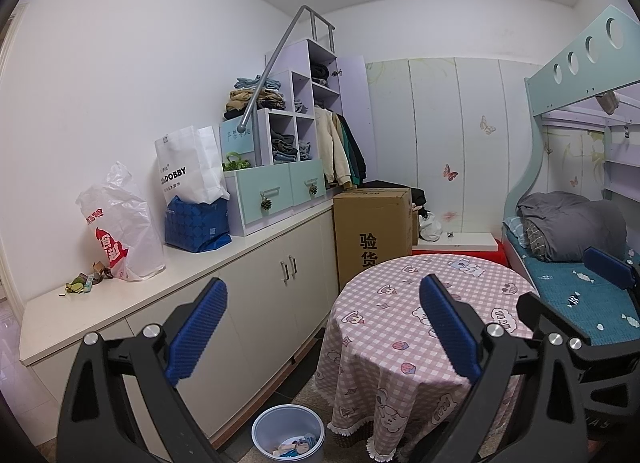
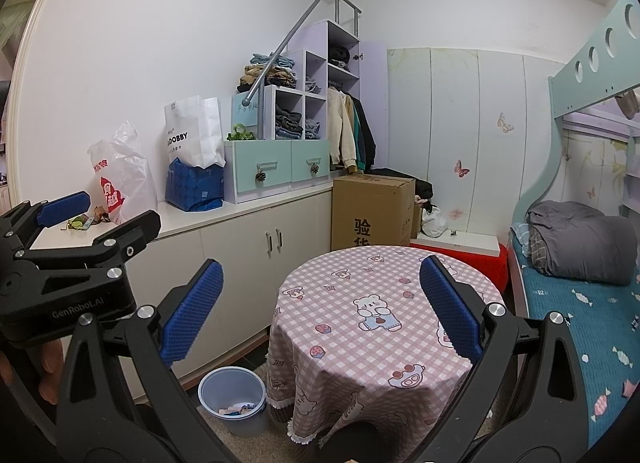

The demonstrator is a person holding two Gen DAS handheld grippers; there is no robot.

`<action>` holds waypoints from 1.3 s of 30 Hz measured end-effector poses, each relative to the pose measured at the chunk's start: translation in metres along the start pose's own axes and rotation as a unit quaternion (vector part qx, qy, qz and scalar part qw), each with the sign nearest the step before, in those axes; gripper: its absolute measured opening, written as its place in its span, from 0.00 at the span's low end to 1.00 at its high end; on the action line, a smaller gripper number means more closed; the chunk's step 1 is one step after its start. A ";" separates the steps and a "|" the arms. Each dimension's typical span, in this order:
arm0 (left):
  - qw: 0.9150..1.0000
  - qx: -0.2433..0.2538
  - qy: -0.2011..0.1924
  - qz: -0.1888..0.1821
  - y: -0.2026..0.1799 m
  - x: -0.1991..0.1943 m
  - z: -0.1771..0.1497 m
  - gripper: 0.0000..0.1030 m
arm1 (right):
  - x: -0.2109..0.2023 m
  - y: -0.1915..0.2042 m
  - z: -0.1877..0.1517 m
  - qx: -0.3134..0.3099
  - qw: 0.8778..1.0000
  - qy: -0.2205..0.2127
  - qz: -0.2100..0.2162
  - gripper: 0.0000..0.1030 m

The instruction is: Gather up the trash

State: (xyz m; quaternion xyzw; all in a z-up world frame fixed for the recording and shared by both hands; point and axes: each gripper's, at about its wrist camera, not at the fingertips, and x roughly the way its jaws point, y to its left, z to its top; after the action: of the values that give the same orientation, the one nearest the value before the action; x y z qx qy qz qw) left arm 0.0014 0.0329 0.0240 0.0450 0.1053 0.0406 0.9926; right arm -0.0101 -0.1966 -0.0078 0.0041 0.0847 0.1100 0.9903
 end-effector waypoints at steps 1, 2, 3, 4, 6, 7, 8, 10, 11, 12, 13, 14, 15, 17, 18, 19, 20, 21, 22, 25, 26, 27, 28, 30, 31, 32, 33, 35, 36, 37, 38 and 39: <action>1.000 0.000 0.000 0.000 0.000 0.000 0.000 0.92 | 0.001 0.001 0.001 0.001 1.000 0.000 0.000 0.94; 1.000 0.000 0.000 0.000 0.001 0.000 -0.001 0.92 | 0.001 0.001 0.001 0.000 1.000 0.000 0.000 0.94; 1.000 0.000 0.000 0.000 0.000 0.000 0.000 0.92 | 0.001 0.000 0.001 0.001 1.000 0.001 0.000 0.94; 1.000 0.001 0.000 0.001 0.000 0.000 0.000 0.92 | 0.001 0.000 0.002 0.001 1.000 0.001 0.000 0.94; 1.000 0.001 0.002 0.001 0.000 0.001 0.001 0.92 | 0.001 0.000 0.001 0.001 1.000 0.001 0.000 0.94; 1.000 0.001 0.002 0.001 0.001 0.001 0.001 0.92 | 0.000 0.000 0.001 0.000 1.000 0.001 0.001 0.94; 1.000 0.001 0.003 0.002 0.002 0.001 0.001 0.92 | 0.001 0.000 0.002 0.000 1.000 0.001 0.000 0.94; 1.000 0.002 0.003 0.002 0.003 0.002 0.001 0.92 | 0.001 0.000 0.001 0.000 1.000 0.001 0.001 0.94; 1.000 0.002 0.004 0.002 0.003 0.002 0.001 0.92 | 0.001 0.000 0.001 0.000 1.000 0.001 0.001 0.94; 1.000 0.002 0.005 0.002 0.004 0.002 0.001 0.92 | 0.001 0.000 0.001 0.000 1.000 0.002 0.001 0.94; 1.000 0.003 0.005 0.002 0.003 0.003 0.001 0.92 | 0.001 0.000 0.001 0.000 1.000 0.002 0.001 0.94; 1.000 0.002 0.005 0.002 0.003 0.003 0.001 0.92 | 0.000 -0.001 0.000 0.000 1.000 0.002 0.001 0.94; 1.000 0.003 0.005 0.001 0.003 0.003 0.001 0.92 | 0.001 0.000 -0.001 0.000 1.000 0.002 0.001 0.94; 1.000 0.003 0.006 0.002 0.003 0.003 0.000 0.92 | 0.000 -0.001 -0.002 0.000 1.000 0.003 0.001 0.94; 1.000 0.004 0.007 0.002 0.003 0.004 0.000 0.92 | 0.000 -0.001 -0.004 0.000 1.000 0.003 0.002 0.94; 1.000 0.004 0.008 0.002 0.003 0.004 0.000 0.92 | 0.000 -0.001 -0.005 -0.001 1.000 0.004 0.002 0.94; 1.000 0.005 0.009 0.002 0.003 0.005 -0.001 0.92 | -0.001 -0.002 -0.006 -0.001 1.000 0.005 0.003 0.94; 1.000 0.005 0.010 0.002 0.003 0.006 -0.001 0.92 | -0.002 -0.002 -0.008 -0.001 1.000 0.005 0.003 0.94; 1.000 0.005 0.010 0.002 0.003 0.006 -0.001 0.92 | 0.000 -0.003 -0.008 -0.001 1.000 0.006 0.003 0.94; 1.000 0.006 0.010 0.002 0.003 0.006 -0.001 0.92 | -0.002 -0.004 -0.009 -0.001 1.000 0.006 0.003 0.94; 1.000 0.006 0.011 0.002 0.002 0.007 -0.001 0.92 | 0.000 -0.003 -0.007 -0.002 1.000 0.006 0.003 0.94; 1.000 0.006 0.011 0.002 0.002 0.007 -0.002 0.92 | 0.000 -0.004 -0.007 -0.001 1.000 0.007 0.003 0.94; 1.000 0.006 0.011 0.002 0.002 0.007 -0.002 0.92 | 0.002 -0.005 -0.007 -0.001 1.000 0.008 0.004 0.94; 1.000 0.006 0.012 0.001 0.003 0.008 -0.003 0.92 | 0.003 -0.007 -0.007 -0.002 1.000 0.009 0.005 0.94; 1.000 0.006 0.013 0.001 0.003 0.008 -0.004 0.92 | 0.004 -0.007 -0.007 -0.002 1.000 0.009 0.005 0.94; 1.000 0.006 0.013 0.001 0.003 0.008 -0.004 0.92 | 0.004 -0.007 -0.007 -0.002 1.000 0.009 0.005 0.94; 1.000 0.006 0.014 0.001 0.003 0.009 -0.005 0.92 | 0.002 -0.008 -0.009 -0.002 1.000 0.010 0.005 0.94; 1.000 0.007 0.015 0.001 0.003 0.010 -0.005 0.92 | 0.005 -0.008 -0.007 -0.002 1.000 0.010 0.006 0.94; 1.000 0.007 0.015 0.001 0.003 0.010 -0.006 0.92 | 0.006 -0.008 -0.007 -0.002 1.000 0.011 0.006 0.94; 1.000 0.007 0.016 0.001 0.003 0.010 -0.007 0.92 | 0.007 -0.008 -0.007 -0.002 1.000 0.012 0.006 0.94; 1.000 0.007 0.017 0.002 0.003 0.011 -0.007 0.92 | 0.007 -0.009 -0.008 -0.002 1.000 0.013 0.006 0.94; 1.000 0.007 0.018 0.002 0.003 0.011 -0.008 0.92 | 0.007 -0.010 -0.009 -0.002 1.000 0.014 0.007 0.94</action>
State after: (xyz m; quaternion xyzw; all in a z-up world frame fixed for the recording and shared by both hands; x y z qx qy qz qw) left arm 0.0105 0.0377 0.0139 0.0512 0.1231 0.0425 0.9902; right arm -0.0032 -0.2047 -0.0181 0.0016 0.0982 0.1171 0.9882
